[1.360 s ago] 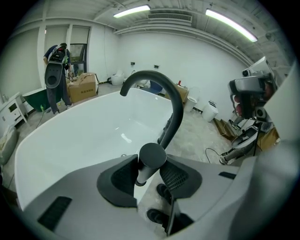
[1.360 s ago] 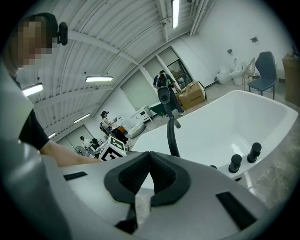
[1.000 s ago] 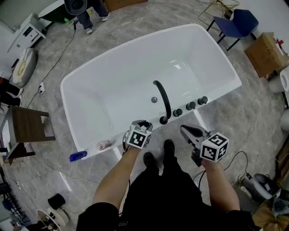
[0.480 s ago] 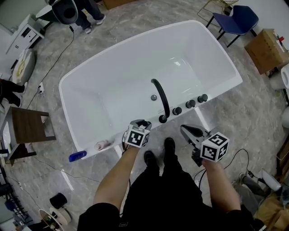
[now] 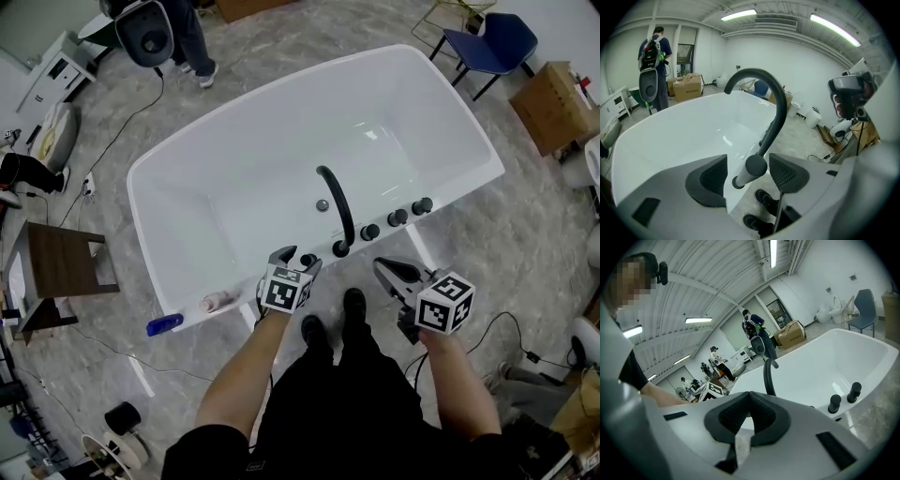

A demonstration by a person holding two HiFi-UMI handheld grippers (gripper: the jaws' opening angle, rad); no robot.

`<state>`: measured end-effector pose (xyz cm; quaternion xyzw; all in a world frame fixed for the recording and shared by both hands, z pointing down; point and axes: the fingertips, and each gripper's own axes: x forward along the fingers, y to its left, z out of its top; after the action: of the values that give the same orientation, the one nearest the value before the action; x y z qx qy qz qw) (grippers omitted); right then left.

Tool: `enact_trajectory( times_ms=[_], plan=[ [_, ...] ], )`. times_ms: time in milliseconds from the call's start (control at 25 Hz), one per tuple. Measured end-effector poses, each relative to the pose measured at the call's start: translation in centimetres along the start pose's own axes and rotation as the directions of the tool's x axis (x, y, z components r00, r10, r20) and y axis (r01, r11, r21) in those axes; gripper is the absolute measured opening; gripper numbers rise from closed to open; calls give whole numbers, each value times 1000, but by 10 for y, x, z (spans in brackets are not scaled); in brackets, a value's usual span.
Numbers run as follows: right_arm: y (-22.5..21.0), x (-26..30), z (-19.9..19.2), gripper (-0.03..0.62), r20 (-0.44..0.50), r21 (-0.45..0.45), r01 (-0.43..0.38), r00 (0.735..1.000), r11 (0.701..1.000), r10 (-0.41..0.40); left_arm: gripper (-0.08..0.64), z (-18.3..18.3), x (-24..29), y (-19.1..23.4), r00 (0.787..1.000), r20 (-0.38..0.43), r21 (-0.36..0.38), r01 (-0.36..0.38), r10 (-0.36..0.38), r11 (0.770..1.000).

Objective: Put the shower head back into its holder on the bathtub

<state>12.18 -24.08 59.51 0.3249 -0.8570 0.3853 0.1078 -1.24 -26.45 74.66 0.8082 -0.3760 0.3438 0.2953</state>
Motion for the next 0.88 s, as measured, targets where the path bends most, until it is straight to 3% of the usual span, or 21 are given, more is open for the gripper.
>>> enact_trajectory(
  times_ms=[240, 480, 880],
  plan=[
    [8, 2, 11, 17, 20, -11, -16, 1000, 1000, 16, 296, 20, -27, -8, 995, 101, -5, 9, -8, 1000],
    [36, 14, 18, 17, 21, -57, -41, 999, 997, 43, 288, 27, -57, 2, 985, 172, -57, 18, -8, 998],
    [71, 9, 15, 17, 43, -100, -20, 999, 995, 24, 212, 29, -97, 2, 963, 270, -67, 19, 0, 998]
  ],
)
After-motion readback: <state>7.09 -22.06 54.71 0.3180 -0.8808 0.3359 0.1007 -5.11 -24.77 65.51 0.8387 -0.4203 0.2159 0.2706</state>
